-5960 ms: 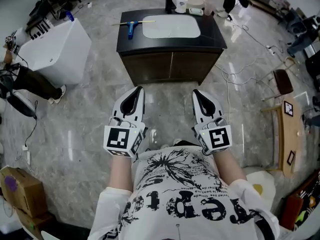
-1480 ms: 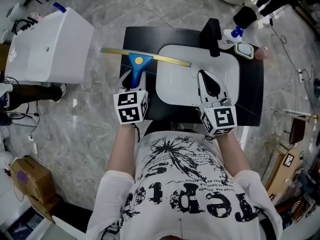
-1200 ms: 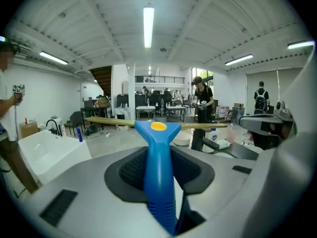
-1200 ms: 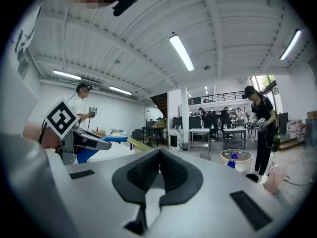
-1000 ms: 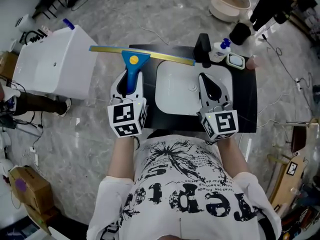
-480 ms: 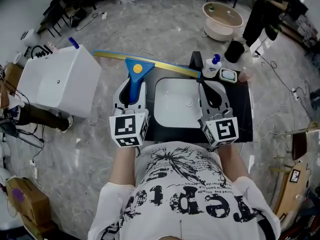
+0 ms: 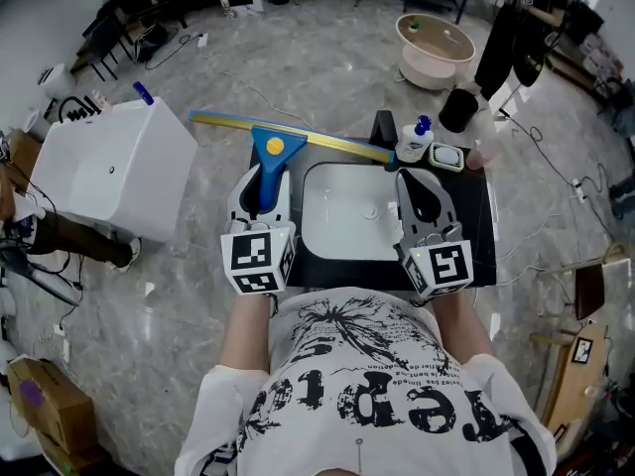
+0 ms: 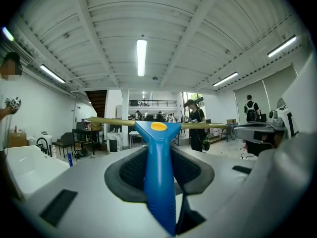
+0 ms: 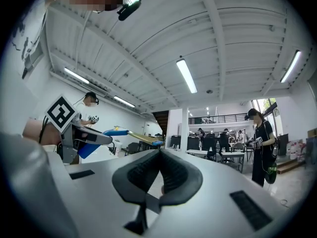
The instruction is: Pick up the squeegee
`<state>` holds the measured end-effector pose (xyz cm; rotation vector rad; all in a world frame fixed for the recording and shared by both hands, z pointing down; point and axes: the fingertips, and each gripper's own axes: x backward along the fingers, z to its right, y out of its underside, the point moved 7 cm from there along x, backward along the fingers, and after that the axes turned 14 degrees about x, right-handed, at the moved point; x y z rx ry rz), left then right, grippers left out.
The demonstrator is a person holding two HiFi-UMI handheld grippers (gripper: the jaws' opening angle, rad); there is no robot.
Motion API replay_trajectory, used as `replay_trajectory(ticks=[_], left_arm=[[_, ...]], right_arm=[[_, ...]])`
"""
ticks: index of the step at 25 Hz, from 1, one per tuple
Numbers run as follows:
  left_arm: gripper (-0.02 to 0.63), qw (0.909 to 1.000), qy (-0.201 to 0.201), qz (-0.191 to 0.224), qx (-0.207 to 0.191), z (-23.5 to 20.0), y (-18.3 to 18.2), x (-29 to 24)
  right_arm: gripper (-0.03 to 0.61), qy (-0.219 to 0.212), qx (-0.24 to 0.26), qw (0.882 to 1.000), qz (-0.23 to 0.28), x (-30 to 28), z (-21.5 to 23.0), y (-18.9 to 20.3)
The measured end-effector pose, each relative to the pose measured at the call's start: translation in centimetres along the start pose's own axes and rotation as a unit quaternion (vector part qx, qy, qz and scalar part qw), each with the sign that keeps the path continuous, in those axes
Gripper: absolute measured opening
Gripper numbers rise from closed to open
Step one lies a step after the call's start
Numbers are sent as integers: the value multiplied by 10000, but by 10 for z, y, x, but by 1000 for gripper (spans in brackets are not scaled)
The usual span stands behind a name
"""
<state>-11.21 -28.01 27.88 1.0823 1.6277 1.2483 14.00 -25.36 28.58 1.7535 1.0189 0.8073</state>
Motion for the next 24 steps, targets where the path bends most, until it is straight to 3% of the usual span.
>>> replay_trajectory(ticks=[24], left_arm=[[140, 9995, -94, -279, -82, -14, 13, -49]], right_arm=[[12, -12, 84, 9998, -195, -37, 13, 22]])
